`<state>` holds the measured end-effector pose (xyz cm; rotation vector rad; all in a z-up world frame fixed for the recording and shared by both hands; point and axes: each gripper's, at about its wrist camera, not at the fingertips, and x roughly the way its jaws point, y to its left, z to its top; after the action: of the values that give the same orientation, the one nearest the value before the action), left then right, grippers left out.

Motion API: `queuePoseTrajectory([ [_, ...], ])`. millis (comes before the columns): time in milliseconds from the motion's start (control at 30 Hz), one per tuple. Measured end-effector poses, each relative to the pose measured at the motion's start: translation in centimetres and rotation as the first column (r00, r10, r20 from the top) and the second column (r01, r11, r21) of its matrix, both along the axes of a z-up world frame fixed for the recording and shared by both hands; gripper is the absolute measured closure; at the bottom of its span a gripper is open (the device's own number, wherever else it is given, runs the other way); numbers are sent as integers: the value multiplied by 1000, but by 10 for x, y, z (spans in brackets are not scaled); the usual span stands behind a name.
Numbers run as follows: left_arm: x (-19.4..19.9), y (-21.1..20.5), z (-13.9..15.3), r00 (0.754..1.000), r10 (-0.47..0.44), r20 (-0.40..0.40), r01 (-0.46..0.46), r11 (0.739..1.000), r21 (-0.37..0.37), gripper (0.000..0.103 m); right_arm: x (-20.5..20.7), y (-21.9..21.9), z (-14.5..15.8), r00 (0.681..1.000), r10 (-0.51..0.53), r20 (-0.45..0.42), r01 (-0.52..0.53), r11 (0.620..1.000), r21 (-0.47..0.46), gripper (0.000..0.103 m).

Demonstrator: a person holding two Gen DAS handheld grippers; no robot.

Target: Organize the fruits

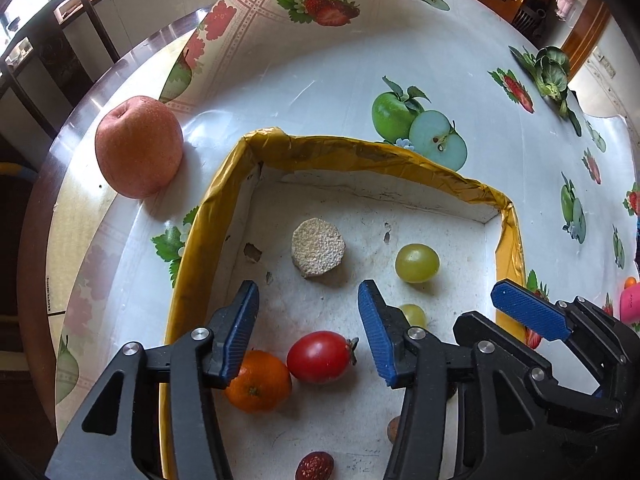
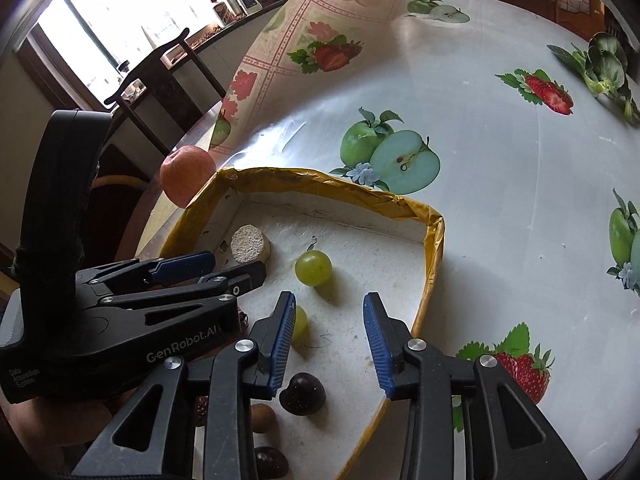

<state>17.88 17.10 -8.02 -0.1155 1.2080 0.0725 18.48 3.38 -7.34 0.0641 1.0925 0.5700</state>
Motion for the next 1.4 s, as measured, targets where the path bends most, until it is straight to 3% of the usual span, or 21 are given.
queuePoseTrajectory([
  [300,-52,-7,21,996,-82,33,81,996,29,53,-39,-16,24,995,93,29,-93,996,-6,55],
  [467,-95,-3,29,996,-86,37,84,995,47,53,-70,-24,38,972,220,78,-218,975,-37,41],
  [533,-110,-2,34,996,-81,39,79,995,63,49,-85,-24,42,952,287,106,-282,957,-67,31],
  [600,-126,-2,39,996,-79,52,74,994,81,36,-97,-24,42,932,343,115,-334,938,-89,27],
  [667,-142,-4,44,995,-80,62,74,993,95,29,-106,-25,42,919,379,106,-370,924,-96,27],
  [1100,-205,-20,52,990,-128,56,122,988,99,29,-146,-28,47,852,508,125,-497,860,-114,20],
  [1400,-204,-25,58,989,-125,83,115,987,111,29,-145,-25,46,847,511,150,-492,858,-144,19],
])
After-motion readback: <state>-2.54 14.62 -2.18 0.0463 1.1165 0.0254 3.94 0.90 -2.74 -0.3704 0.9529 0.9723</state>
